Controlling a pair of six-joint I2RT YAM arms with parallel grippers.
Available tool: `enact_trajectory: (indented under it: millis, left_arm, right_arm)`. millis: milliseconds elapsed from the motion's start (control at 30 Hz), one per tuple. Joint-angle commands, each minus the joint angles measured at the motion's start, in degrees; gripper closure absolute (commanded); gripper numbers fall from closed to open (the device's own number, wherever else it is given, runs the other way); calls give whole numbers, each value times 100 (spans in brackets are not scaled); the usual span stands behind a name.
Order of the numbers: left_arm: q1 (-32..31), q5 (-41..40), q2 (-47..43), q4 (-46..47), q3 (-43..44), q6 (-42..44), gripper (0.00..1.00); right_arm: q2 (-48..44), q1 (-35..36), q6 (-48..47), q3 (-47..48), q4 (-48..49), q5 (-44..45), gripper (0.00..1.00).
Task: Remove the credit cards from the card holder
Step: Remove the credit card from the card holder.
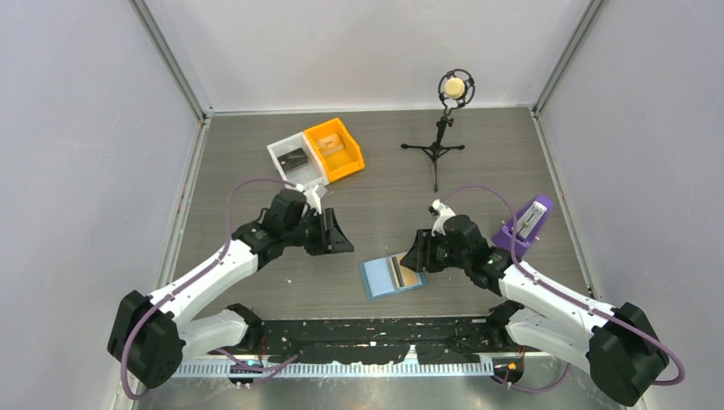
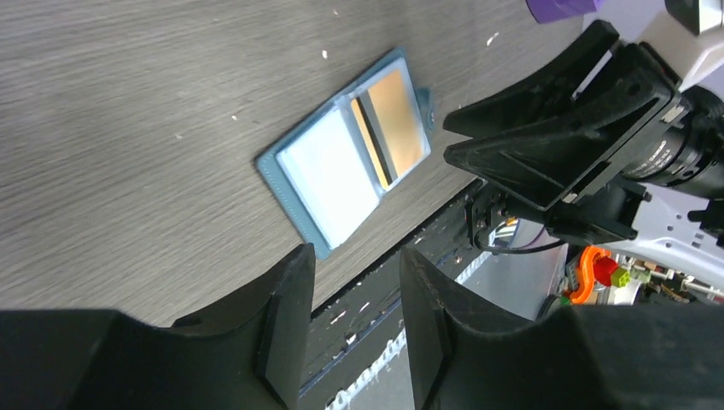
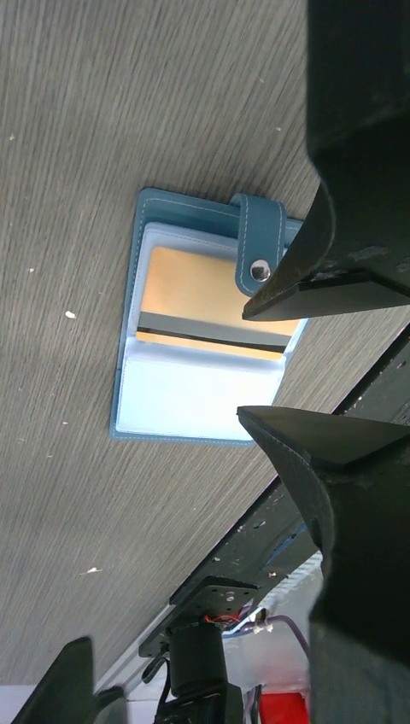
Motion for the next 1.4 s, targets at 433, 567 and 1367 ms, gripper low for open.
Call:
enact_trajectory:
  millis: [433,567,1367]
  left_arm:
    - [-1593,-798,904,1872,-198,-897,58]
    - [-1730,-1117,1097,1838,-128,-984,58]
    - [-1875,-1579,1715,2346,-266,-1311,58]
  right_arm:
    - [410,112,56,-252,269,371,42]
    - [448,113,10,-357,370,479,43]
    - [408,447,333,-736,734,612,46]
